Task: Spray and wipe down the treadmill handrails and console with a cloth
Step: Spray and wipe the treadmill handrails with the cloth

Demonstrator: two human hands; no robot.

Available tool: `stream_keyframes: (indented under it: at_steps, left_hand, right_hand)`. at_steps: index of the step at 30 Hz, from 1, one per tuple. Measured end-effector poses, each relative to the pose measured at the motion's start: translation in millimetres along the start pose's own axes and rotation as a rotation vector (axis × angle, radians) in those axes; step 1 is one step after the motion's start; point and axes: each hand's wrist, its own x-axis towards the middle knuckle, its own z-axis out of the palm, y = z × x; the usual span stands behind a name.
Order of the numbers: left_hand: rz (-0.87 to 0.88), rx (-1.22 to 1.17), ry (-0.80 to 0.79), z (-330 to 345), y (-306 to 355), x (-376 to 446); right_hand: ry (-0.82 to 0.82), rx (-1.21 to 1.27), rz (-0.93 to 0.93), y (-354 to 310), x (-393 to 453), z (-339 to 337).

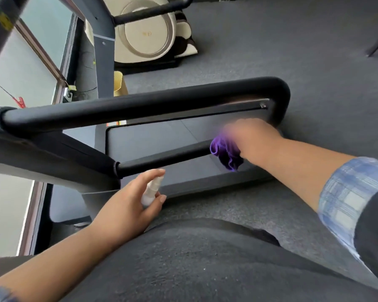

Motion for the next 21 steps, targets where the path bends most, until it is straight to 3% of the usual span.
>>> stream_keyframes:
  at_steps: [9, 21]
  left_hand:
    - [-0.137, -0.072, 0.042, -3.0, -12.4, -25.5]
    - [-0.33, -0.09, 0.11, -14.2, -36.2, -65.6]
  right_hand:
    - [-0.074, 0.113, -0.098, -24.9, 22.0, -16.3]
    - [-0.054, 0.264, -0.318, -159.7, 63.7, -45.7]
